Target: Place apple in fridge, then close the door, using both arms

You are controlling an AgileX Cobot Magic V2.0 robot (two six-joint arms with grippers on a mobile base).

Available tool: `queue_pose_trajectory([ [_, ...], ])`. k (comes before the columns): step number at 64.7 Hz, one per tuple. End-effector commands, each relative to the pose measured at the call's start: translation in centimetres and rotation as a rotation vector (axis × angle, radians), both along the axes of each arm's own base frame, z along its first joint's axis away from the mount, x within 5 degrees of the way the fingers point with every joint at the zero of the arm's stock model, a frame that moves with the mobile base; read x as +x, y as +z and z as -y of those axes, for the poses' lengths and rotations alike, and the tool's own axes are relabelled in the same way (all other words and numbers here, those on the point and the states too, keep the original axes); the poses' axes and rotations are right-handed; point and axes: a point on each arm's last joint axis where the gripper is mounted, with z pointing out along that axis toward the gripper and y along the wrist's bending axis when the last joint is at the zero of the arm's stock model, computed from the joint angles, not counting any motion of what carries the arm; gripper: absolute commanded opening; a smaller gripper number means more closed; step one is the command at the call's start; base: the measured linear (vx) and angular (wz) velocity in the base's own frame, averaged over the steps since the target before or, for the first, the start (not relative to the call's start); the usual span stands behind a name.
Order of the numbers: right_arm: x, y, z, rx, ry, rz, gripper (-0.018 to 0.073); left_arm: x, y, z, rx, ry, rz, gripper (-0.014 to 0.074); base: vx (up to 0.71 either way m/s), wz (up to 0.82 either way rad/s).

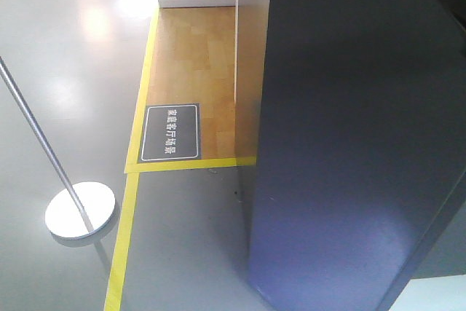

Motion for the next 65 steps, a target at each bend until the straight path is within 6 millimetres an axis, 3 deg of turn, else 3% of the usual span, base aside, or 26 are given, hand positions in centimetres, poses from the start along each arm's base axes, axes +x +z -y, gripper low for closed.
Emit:
queue_pose_trajectory([
  [1,2.0,1.5,0.4,0.018,-0.071,0.048,0.0541,-1.4,2.6,-0.1,-0.062,-0.006,0.076,0.023,0.0,0.0],
  [11,5.9,1.0,0.7,0.016,-0.146,0.029,0.0541,-1.4,2.6,-0.1,-0.061,-0.005,0.077,0.023,0.0,0.0],
  [21,8.6,0.3,1.0,0.015,-0.212,0.021,0.054,-1.4,2.4,0.0,-0.03,-0.002,0.072,0.023,0.0,0.0],
  [46,12.9,-0.9,1.4,0.012,-0.299,0.01,0.0525,-1.0,1.3,0.0,0.103,0.034,0.047,0.023,0.0,0.0],
  [65,15.6,-0.5,1.5,0.016,-0.325,0.029,0.0525,-0.8,0.7,-0.1,0.186,0.061,0.033,0.023,0.0,0.0],
])
